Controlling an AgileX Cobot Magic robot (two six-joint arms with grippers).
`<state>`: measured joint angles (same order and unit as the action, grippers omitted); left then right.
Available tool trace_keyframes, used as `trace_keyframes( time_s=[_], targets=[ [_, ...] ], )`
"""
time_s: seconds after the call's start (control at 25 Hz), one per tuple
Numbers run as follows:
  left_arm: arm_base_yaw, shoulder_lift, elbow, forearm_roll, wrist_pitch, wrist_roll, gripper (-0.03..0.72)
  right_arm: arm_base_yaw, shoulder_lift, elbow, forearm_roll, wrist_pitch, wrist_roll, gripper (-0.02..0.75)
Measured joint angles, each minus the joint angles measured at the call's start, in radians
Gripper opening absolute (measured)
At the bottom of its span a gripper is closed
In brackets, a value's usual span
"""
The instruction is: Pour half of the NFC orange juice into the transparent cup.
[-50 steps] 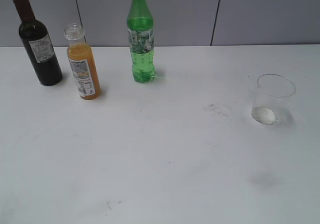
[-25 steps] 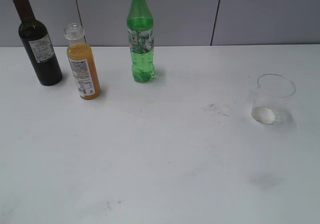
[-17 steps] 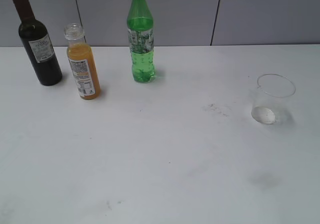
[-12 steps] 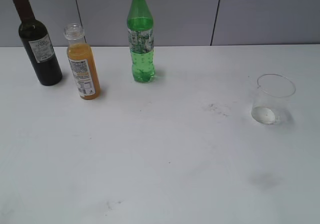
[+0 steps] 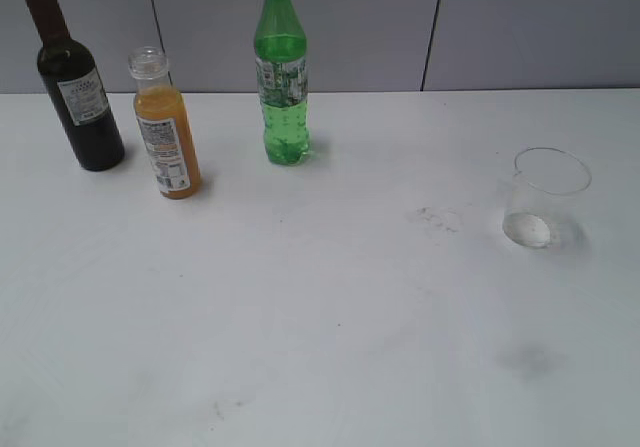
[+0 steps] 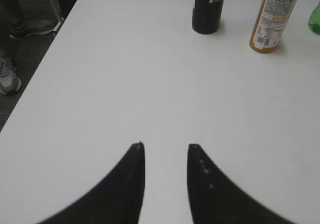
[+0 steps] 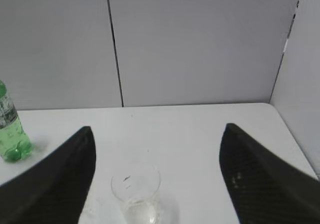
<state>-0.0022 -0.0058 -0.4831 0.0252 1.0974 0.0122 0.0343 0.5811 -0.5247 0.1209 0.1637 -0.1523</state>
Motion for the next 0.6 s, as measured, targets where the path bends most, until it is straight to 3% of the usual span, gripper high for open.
trace_keyframes(
  time_s=[0.32,0.6],
  targets=[
    [0.000,0.000,0.000,0.000,0.000,0.000,0.239,0.005,0.173,0.150,-0.020,-0.424,0.004,0.592],
    [0.000,0.000,0.000,0.000,0.000,0.000,0.239,0.066,0.351,0.286,-0.284,-0.699,0.231,0.592]
  ],
)
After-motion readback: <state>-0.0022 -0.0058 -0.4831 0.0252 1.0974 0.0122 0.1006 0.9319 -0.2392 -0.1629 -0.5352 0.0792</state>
